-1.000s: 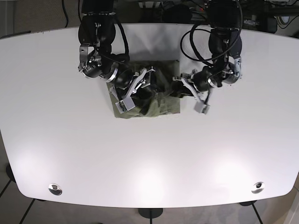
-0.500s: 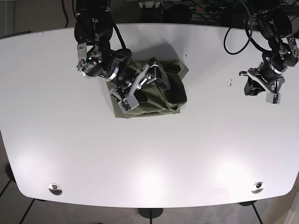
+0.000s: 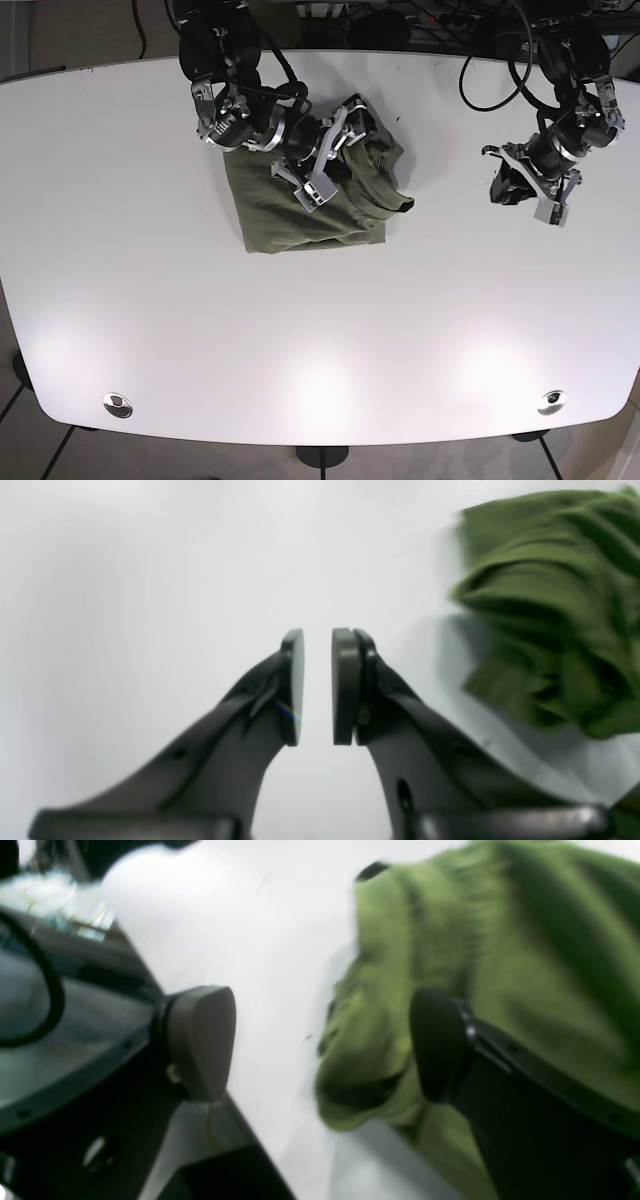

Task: Fold the T-shirt properly
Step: 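Fold the green bundle over with the right gripper and press it flat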

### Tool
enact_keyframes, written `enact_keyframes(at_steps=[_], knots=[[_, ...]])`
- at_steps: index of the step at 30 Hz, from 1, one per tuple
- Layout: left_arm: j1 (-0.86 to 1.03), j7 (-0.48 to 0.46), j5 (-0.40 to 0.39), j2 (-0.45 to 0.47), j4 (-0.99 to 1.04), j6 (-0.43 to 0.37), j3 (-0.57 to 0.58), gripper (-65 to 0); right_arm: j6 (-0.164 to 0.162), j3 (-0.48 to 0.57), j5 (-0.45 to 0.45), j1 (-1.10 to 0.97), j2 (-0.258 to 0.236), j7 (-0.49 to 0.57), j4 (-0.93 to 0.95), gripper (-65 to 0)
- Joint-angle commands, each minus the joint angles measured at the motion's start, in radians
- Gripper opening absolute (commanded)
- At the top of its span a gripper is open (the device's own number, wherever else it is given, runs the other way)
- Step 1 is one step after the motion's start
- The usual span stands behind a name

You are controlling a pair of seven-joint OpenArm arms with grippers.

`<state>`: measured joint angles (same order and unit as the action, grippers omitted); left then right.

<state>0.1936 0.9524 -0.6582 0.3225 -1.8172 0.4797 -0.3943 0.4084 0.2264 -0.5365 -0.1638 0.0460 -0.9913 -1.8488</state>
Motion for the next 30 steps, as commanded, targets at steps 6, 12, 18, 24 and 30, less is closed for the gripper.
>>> enact_keyframes(at_steps=[6,12,18,24,30], knots=[[-0.033,-0.017,0.125,0.027,-0.043,0.004,0.102,-56.8,-0.001,0.037,-0.075,0.134,-0.104,0.025,-0.016,-13.3],[-0.018,-0.019,0.186,-0.001,0.026,0.004,-0.058,-56.8,-0.003,0.264,0.129,0.267,-0.105,0.027,0.013,-13.3],[-0.019,-0.019,0.186,-0.001,0.135,0.004,-0.186,-56.8,0.002,0.370,0.436,0.326,0.015,0.091,0.139,-13.3],[-0.012,-0.019,0.185,-0.001,0.139,0.004,-0.191,-56.8,0.002,0.373,0.531,0.395,0.062,0.193,0.324,-13.3],[-0.010,-0.019,0.185,-0.001,0.141,0.004,-0.191,-56.8,-0.004,0.370,0.539,0.401,0.064,0.314,0.441,-36.0]])
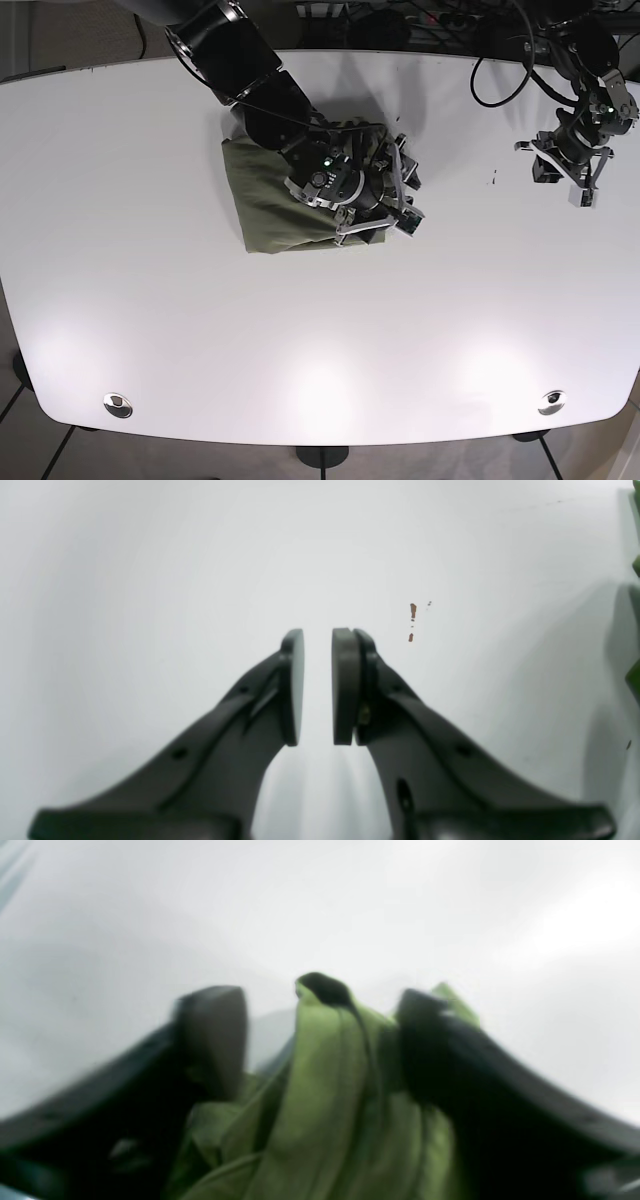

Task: Fold the T-shirt properly
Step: 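Fold the green bundle over with the right gripper and press it flat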

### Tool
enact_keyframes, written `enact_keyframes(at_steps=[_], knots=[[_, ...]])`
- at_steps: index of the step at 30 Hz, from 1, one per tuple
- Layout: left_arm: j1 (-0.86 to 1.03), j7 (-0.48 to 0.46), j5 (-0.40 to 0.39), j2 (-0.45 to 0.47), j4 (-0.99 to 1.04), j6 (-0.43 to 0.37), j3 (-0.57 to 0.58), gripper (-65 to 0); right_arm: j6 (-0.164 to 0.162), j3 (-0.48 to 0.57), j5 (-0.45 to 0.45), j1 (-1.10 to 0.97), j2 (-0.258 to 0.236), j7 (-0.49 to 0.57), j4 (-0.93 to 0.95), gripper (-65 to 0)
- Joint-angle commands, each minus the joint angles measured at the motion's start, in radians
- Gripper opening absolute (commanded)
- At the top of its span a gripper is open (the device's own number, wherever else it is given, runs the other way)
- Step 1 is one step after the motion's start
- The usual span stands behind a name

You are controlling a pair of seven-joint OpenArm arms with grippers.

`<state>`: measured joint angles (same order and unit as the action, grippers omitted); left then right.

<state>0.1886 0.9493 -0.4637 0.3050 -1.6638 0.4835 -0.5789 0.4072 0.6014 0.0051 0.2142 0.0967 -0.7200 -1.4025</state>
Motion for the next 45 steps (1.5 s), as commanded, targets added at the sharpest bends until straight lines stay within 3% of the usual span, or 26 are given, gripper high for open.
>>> enact_keyframes(at_steps=[1,3,5,8,16,17,18,20,21,23,30,34,36,37,38,42,45], knots=[[-0.005,-0.016,-0.010,0.016,-0.012,0.001,-0.006,-56.8,-0.003,-0.005,-0.003,0.023,0.013,0.056,0.002,-45.8],[-0.005,-0.016,-0.010,0.016,-0.012,0.001,-0.006,-56.8,-0.004,-0.008,-0.003,0.021,0.013,0.055,-0.004,-56.6],[-0.005,-0.016,-0.010,0.016,-0.012,0.001,-0.003,-56.8,-0.037,-0.008,-0.004,0.018,0.011,0.055,-0.031,-61.7],[-0.005,-0.016,-0.011,0.016,-0.012,0.001,-0.002,-56.8,-0.101,-0.008,-0.011,0.015,0.008,0.053,-0.119,-62.1],[-0.005,-0.016,-0.010,0.015,-0.012,0.001,0.000,-56.8,-0.101,-0.010,-0.011,0.043,0.011,0.035,-0.160,-60.1],[-0.007,-0.016,-0.010,0.015,-0.012,0.001,0.000,-56.8,-0.101,-0.005,-0.011,0.043,0.013,-0.017,-0.166,-51.5],[-0.007,-0.016,-0.010,0.015,-0.012,0.001,0.000,-56.8,-0.101,-0.002,-0.011,0.043,0.015,-0.054,-0.166,-38.5],[-0.007,-0.016,-0.010,0.015,-0.012,0.001,0.000,-56.8,-0.098,0.032,-0.004,0.043,0.018,-0.057,-0.159,-23.0],[-0.008,-0.016,-0.010,0.015,-0.011,0.001,0.000,-56.8,-0.098,0.056,-0.003,0.043,0.011,-0.057,-0.150,-17.0],[-0.011,-0.016,-0.010,0.015,-0.011,0.001,0.000,-56.8,-0.100,0.096,-0.003,0.047,0.002,-0.063,-0.117,-13.3],[-0.013,-0.016,-0.010,0.015,-0.011,0.001,0.046,-56.8,-0.104,0.145,-0.001,0.112,0.005,-0.062,0.025,-25.8],[-0.011,-0.016,-0.010,0.015,-0.011,0.001,0.046,-56.8,-0.155,0.145,0.057,0.147,0.016,-0.057,0.099,-30.9],[-0.013,-0.016,-0.010,0.015,-0.011,0.001,0.046,-56.8,-0.155,0.145,0.105,0.147,0.018,-0.049,0.105,-43.0],[-0.014,-0.016,-0.010,0.015,-0.011,0.001,0.046,-56.8,-0.159,0.145,0.128,0.144,0.018,-0.034,0.104,-56.0],[-0.014,-0.016,-0.010,0.015,-0.011,0.001,0.046,-56.8,-0.162,0.144,0.140,0.144,0.018,-0.034,0.104,-63.1],[-0.016,-0.016,-0.010,0.015,-0.011,0.001,0.046,-56.8,-0.164,0.144,0.140,0.141,0.018,-0.034,0.071,-63.3],[-0.031,-0.016,-0.008,0.015,-0.005,0.001,0.046,-56.8,-0.166,0.136,0.146,0.112,0.018,-0.034,-0.057,-63.3]])
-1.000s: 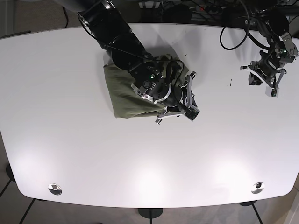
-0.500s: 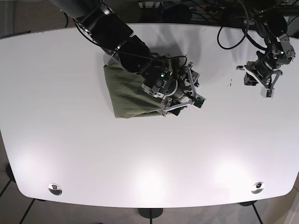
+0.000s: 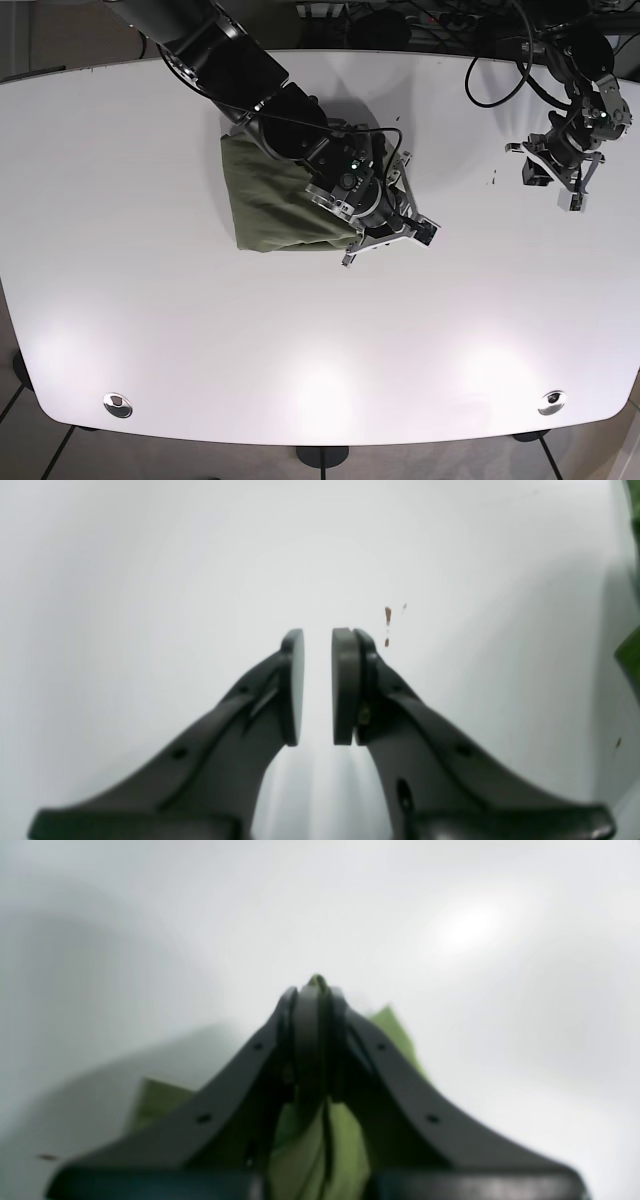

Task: Fold the T-shirt properly
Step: 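Fold the green bundle over with the right gripper and press it flat, then grasp the green bundle's ends with both grippers and lift it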

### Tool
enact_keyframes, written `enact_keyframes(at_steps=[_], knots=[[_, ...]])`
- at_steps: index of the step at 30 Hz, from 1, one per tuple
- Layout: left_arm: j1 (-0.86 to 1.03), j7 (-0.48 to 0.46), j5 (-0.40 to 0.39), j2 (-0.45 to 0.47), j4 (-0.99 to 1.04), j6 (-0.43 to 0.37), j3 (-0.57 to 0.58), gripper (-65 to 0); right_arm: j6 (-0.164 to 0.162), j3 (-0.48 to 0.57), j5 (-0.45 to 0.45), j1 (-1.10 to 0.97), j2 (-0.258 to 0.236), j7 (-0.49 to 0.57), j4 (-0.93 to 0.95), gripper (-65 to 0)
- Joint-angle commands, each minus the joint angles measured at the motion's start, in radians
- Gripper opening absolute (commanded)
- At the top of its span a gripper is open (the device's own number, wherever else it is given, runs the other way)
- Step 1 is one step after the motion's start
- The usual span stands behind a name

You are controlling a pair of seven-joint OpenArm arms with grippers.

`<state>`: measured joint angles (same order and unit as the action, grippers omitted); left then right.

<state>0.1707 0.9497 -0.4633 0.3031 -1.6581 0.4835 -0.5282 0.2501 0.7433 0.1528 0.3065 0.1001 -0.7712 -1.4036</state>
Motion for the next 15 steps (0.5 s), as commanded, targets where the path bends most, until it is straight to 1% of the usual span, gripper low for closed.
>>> enact_keyframes(at_steps=[1,2,6,10,12,13,15], knots=[[-0.017,-0.016,-0.009,0.017,0.002,0.001,-0.005,-56.8,-0.008,-0.020,-0.002,0.018,0.014,0.015,-0.085,-63.3],[-0.017,-0.016,-0.009,0.017,0.020,0.001,-0.005,-56.8,-0.008,-0.063,-0.003,0.015,0.016,0.015,-0.115,-63.3],[-0.012,-0.016,-0.009,0.017,0.036,0.001,-0.005,-56.8,-0.008,-0.156,-0.009,0.024,0.034,0.022,-0.122,-63.3],[-0.012,-0.016,-0.012,0.017,0.036,0.001,-0.005,-56.8,-0.008,-0.170,-0.011,0.049,0.036,0.022,-0.118,-62.9],[-0.013,-0.016,-0.012,0.017,0.032,0.001,-0.005,-56.8,-0.008,-0.170,-0.011,0.053,0.039,0.042,-0.079,-62.0],[-0.015,-0.016,-0.013,0.017,0.032,0.001,-0.005,-56.8,-0.008,-0.170,-0.011,0.059,0.046,0.068,-0.058,-59.0],[-0.017,-0.016,-0.013,0.017,0.031,0.001,-0.004,-56.8,-0.008,-0.172,-0.011,0.059,0.056,0.100,-0.021,-47.2]])
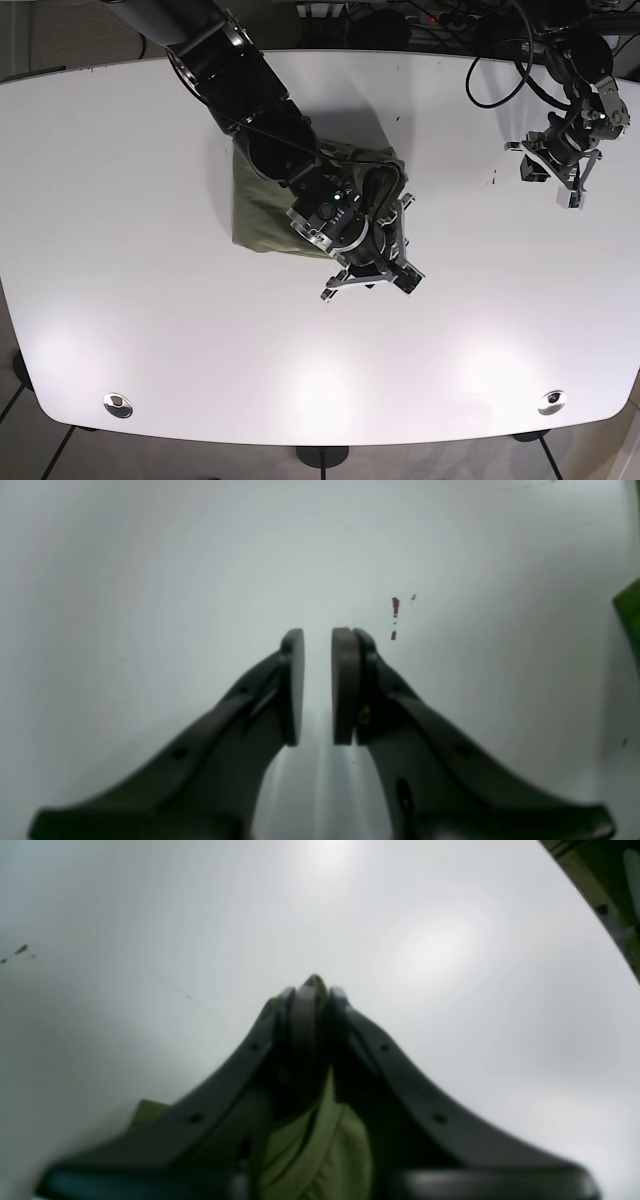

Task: Fold the T-shirt properly
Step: 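Grasp the green bundle's ends with both grippers and lift it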

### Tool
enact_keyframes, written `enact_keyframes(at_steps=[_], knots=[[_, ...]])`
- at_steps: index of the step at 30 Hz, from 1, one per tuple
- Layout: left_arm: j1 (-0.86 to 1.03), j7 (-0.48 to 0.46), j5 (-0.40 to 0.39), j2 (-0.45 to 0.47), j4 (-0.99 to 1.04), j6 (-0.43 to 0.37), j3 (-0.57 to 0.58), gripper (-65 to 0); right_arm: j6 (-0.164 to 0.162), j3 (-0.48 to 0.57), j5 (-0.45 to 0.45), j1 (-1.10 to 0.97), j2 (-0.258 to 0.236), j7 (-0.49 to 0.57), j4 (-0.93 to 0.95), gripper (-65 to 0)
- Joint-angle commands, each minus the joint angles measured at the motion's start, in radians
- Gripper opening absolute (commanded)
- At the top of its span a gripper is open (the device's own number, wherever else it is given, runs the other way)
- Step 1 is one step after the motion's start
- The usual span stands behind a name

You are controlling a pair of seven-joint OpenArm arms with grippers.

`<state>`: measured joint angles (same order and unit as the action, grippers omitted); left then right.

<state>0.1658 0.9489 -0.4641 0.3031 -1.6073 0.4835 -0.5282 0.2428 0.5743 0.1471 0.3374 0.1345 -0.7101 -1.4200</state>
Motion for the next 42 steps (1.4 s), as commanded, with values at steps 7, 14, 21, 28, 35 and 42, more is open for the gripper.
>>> enact_keyframes(at_steps=[7,14,21,28,35,42], knots=[[-0.005,-0.015,-0.012,0.017,-0.115,0.008,0.136,-56.8,0.010,-0.122,-0.005,-0.119,0.018,0.045,-0.213,-15.5],[-0.039,-0.014,-0.009,-0.069,-0.294,0.040,0.346,-56.8,0.013,-0.348,-0.005,-0.303,-0.017,0.043,-0.419,-19.5],[-0.048,-0.014,-0.011,-0.127,-0.341,0.037,0.669,-57.2,0.013,-0.560,-0.179,-0.321,-0.160,0.051,-0.339,-57.1],[-0.058,-0.014,-0.006,-0.146,-0.209,0.039,0.610,-57.1,0.011,-0.575,-0.324,-0.269,-0.227,0.205,-0.012,-57.1],[-0.202,-0.020,-0.006,-0.106,0.071,0.042,0.537,-56.9,0.011,-0.575,-0.324,-0.274,-0.226,0.223,0.023,-57.4],[-0.351,-0.167,0.081,-0.074,0.330,0.056,0.541,-56.9,0.011,-0.572,-0.323,-0.304,-0.227,0.221,-0.003,-57.5]])
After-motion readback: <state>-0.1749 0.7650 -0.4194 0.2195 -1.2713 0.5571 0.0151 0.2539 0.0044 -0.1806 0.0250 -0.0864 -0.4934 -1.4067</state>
